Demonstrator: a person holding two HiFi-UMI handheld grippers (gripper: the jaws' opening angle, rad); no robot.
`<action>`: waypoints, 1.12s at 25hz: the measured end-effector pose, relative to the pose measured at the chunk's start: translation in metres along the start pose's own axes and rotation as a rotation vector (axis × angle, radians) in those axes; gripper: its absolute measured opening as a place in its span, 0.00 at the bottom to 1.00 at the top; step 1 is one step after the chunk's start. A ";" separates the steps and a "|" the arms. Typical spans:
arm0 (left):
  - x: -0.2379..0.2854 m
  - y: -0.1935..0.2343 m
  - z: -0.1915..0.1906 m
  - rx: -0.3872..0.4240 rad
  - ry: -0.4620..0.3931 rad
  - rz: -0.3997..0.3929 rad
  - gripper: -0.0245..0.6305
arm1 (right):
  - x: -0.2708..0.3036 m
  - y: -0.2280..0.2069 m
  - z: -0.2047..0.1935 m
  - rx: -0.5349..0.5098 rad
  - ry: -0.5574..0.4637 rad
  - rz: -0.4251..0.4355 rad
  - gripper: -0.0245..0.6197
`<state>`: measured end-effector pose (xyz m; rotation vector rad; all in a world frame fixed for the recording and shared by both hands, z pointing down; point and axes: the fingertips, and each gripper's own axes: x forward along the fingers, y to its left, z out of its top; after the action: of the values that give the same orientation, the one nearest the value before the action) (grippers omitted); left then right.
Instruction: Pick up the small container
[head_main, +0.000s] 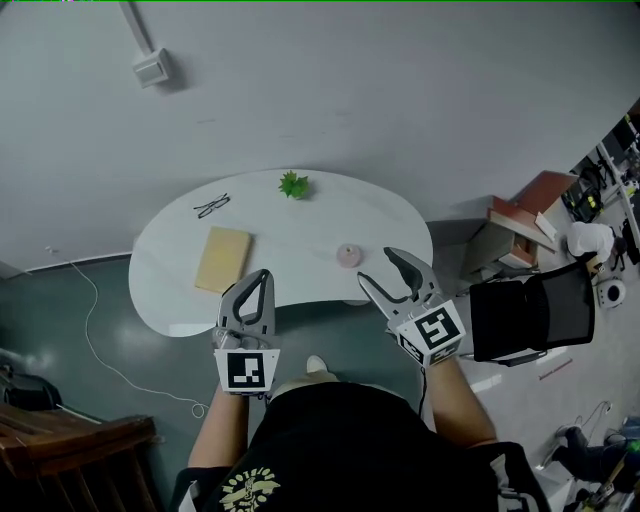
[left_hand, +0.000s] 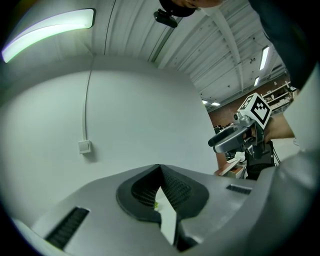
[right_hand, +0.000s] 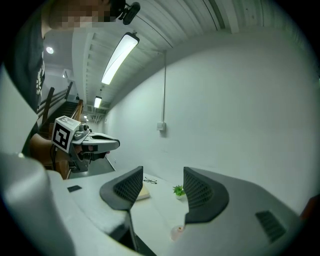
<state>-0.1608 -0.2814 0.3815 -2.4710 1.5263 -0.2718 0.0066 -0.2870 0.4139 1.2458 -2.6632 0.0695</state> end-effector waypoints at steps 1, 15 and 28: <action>0.004 0.007 -0.001 -0.008 -0.007 -0.002 0.04 | 0.007 -0.001 0.001 -0.003 0.004 -0.003 0.42; 0.062 0.021 -0.020 -0.012 -0.009 -0.108 0.04 | 0.054 -0.022 -0.035 0.003 0.088 -0.029 0.42; 0.136 0.013 -0.026 -0.008 0.034 -0.074 0.04 | 0.114 -0.067 -0.166 0.015 0.249 0.146 0.42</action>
<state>-0.1182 -0.4115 0.4081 -2.5452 1.4540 -0.3221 0.0129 -0.3954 0.5965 0.9733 -2.5345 0.2494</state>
